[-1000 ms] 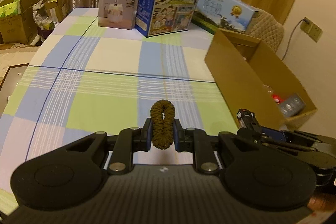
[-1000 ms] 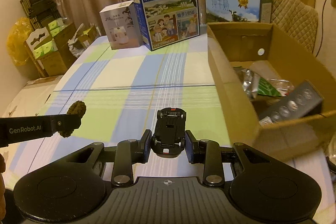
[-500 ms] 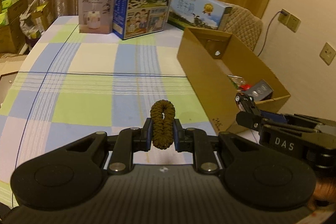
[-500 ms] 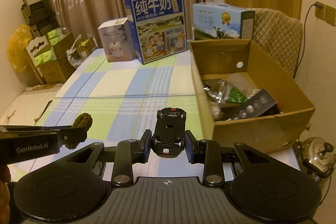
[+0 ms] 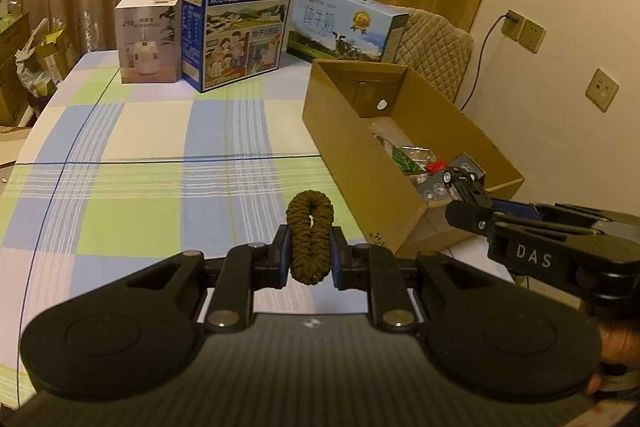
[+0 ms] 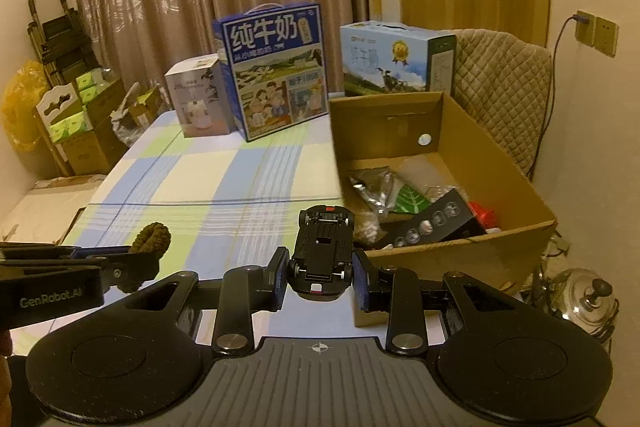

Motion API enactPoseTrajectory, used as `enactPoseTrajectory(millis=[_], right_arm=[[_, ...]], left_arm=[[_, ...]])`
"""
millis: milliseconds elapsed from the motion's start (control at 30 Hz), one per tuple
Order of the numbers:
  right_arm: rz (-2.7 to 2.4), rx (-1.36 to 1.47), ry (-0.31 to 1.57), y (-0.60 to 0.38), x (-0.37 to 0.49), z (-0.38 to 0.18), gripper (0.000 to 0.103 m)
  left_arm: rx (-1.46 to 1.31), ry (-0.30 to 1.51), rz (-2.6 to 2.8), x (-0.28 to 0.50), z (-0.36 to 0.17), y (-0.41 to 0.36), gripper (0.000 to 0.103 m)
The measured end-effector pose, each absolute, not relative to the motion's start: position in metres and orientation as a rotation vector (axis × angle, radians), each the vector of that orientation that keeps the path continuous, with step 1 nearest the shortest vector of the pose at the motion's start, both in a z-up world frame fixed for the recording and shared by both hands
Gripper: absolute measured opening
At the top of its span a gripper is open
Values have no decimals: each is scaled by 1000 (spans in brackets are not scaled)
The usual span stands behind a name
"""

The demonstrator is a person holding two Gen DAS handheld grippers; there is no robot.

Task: Organize objects
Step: 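Lift and carry the toy car and hair tie with both tools over the cardboard box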

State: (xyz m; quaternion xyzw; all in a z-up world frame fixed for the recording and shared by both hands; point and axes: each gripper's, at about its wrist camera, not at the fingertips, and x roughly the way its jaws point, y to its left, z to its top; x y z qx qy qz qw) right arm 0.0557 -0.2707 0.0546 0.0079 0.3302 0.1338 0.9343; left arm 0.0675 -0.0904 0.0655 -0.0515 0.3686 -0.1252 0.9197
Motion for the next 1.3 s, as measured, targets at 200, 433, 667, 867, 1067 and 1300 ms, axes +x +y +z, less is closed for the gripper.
enactPoseTrajectory(millis=[200,433,667,867,1067,1300], right_arm=[[232,21,668,-288,55,61,30],[193,41,661,-313,57,67,30],[161,61,652,-334,60,72,30],[146,72,652,-349,66,72,30],[138,74,649,-361,75,72,30],[142,72,641,-376,105,76,30]], left_arm=[[-91,746,-292,71,73,-107,16],[-83,735,-333,78,83,-130,16],[-69,738,-364,84,85,-153,16],[-59,745,-381,91,83,-168,16],[-57,761,-397,104,79,-183,16],[-68,770,-413,136,76,-206,16]])
